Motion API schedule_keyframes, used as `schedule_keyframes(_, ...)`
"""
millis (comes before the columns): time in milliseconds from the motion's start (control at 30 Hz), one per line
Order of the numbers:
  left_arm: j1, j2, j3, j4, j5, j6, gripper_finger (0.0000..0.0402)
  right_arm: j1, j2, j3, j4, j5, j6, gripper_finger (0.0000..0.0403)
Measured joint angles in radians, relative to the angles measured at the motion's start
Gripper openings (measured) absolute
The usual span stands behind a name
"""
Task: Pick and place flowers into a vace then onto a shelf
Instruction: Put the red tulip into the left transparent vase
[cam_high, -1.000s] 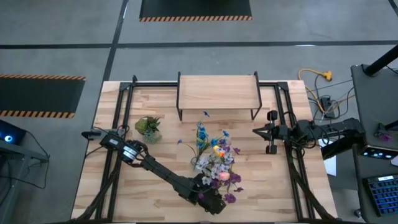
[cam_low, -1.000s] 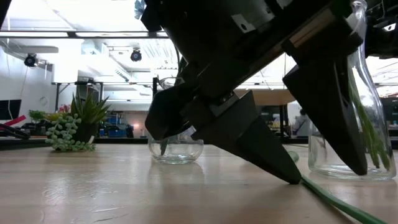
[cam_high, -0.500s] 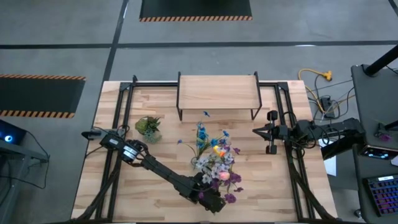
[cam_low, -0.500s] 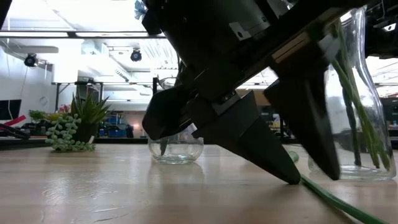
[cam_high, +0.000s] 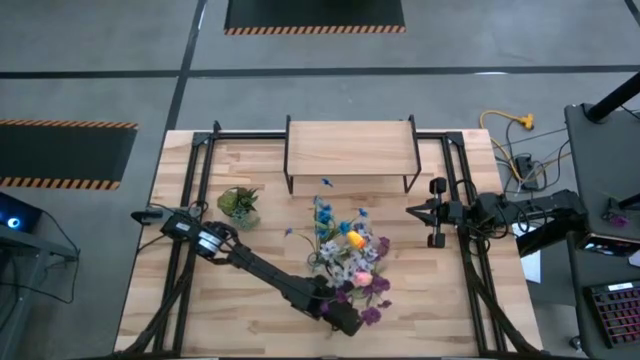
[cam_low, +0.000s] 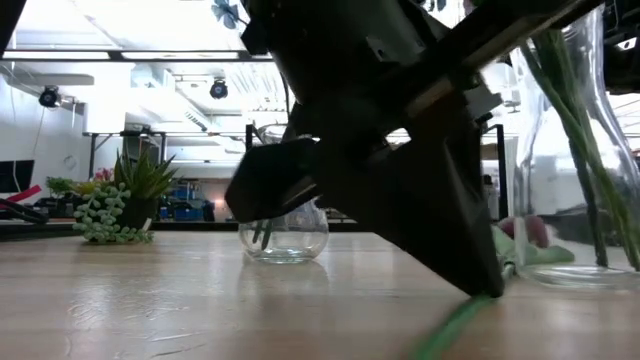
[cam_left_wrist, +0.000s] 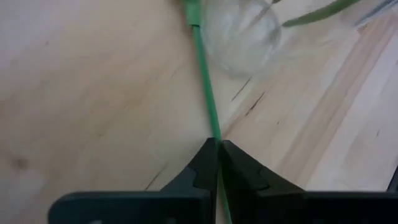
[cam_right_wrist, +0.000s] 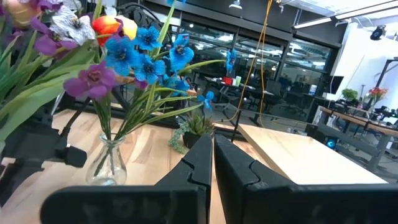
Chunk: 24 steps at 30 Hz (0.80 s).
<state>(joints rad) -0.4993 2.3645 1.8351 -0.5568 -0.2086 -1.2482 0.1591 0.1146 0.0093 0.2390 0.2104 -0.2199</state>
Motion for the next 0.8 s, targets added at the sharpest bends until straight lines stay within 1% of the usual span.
schedule_keyframes(233, -0.005, -0.03, -0.001, -0.069, 0.022, -0.018, 0.0, 0.0, 0.0, 0.0, -0.002, 0.0, 0.0, 0.0009)
schedule_keyframes(533, -0.021, -0.054, -0.002, -0.205, 0.066, -0.036, 0.0, 0.0, 0.0, 0.0, -0.004, 0.0, 0.0, 0.0009)
schedule_keyframes(733, -0.047, -0.08, -0.004, -0.337, 0.081, -0.038, 0.0, 0.0, 0.0, 0.0, -0.004, 0.0, 0.0, 0.0009)
schedule_keyframes(800, -0.059, -0.097, -0.006, -0.394, 0.095, -0.06, 0.0, 0.0, 0.0, 0.0, -0.004, 0.0, 0.0, 0.0009)
